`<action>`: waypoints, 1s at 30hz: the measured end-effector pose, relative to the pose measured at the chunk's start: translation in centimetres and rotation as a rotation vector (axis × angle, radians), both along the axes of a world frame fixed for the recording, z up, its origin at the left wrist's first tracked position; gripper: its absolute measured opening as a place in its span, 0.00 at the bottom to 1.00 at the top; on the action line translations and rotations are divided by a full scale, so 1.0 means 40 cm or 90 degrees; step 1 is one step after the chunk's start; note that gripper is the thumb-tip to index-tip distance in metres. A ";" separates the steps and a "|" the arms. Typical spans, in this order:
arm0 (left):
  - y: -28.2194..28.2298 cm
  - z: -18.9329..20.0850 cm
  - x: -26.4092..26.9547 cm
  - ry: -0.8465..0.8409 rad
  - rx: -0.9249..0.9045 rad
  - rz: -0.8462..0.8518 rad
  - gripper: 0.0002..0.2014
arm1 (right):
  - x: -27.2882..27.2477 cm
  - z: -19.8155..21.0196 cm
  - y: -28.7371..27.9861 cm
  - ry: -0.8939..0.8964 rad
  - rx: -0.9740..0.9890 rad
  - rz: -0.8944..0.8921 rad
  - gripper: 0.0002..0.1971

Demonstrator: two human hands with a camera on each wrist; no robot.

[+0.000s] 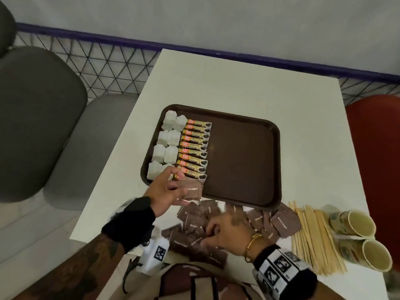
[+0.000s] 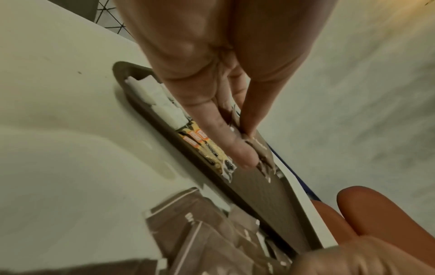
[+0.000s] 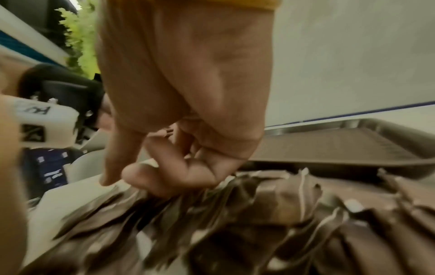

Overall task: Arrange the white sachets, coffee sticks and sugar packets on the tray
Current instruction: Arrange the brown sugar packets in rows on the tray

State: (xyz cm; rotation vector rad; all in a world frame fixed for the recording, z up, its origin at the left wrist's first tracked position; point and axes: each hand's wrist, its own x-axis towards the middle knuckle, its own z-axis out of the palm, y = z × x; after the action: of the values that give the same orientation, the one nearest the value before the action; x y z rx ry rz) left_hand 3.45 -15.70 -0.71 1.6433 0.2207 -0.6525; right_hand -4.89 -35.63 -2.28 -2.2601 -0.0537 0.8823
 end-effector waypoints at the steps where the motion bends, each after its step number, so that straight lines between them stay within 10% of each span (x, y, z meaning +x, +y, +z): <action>1: 0.008 -0.007 -0.006 0.001 0.004 -0.007 0.15 | -0.005 -0.007 0.011 -0.009 -0.035 0.030 0.16; 9: 0.037 -0.042 -0.060 -0.005 0.033 -0.052 0.08 | 0.026 -0.014 -0.008 0.006 0.050 -0.043 0.08; 17: 0.019 -0.029 -0.049 -0.001 -0.031 -0.032 0.07 | 0.089 0.052 -0.028 0.125 0.469 -0.464 0.09; 30: 0.036 -0.022 -0.069 0.010 -0.019 0.026 0.05 | 0.085 0.018 0.046 0.050 0.326 -0.385 0.09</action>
State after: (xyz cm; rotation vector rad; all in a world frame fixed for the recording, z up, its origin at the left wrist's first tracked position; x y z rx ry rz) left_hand 0.70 -14.25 -1.59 1.6009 0.2541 -0.6343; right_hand -1.51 -33.79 -1.57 -1.6183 0.3792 0.5451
